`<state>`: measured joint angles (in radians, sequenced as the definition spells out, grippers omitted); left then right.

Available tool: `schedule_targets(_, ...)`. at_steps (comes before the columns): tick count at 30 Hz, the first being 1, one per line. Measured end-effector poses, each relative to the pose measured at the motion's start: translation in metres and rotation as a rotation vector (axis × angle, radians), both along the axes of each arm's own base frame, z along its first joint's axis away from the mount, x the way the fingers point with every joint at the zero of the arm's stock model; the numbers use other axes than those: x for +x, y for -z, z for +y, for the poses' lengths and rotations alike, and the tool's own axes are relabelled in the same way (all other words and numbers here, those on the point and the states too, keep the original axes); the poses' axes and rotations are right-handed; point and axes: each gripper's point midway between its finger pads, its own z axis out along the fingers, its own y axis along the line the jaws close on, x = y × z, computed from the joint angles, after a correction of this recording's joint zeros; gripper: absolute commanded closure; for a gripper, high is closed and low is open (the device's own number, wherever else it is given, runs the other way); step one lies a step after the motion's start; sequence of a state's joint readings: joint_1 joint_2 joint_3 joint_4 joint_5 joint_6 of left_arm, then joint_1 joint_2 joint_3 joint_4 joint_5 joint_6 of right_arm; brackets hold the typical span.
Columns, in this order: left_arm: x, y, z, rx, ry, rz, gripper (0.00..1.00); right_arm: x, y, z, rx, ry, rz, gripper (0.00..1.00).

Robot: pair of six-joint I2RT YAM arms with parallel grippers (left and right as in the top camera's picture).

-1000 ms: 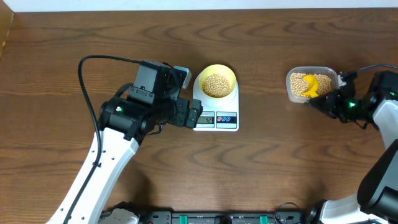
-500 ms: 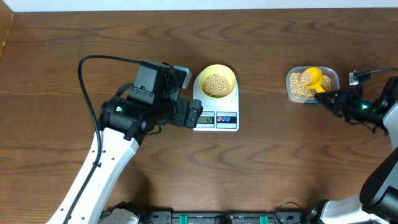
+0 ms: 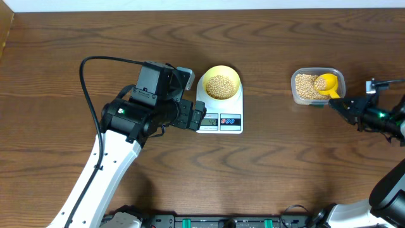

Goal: Scoop item into bowl and weigh 50g on scale
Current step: 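Lift the scoop out of the tub with the right gripper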

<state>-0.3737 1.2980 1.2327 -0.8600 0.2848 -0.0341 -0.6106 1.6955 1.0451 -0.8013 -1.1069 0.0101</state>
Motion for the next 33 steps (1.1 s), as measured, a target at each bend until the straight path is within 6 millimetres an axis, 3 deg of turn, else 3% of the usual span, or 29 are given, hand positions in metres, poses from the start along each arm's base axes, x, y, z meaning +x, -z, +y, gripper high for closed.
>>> schedule_targets(25,0.000,0.000,0.000,0.000,0.000,0.000,0.02,-0.004,-0.032,0.013,0.180,-0.020,-0.094,0.99)
schedule_targets(33,0.000,0.000,0.000,0.000,0.000,0.000,0.02,-0.002,-0.046,0.044,0.262,-0.104,-0.124,0.99)
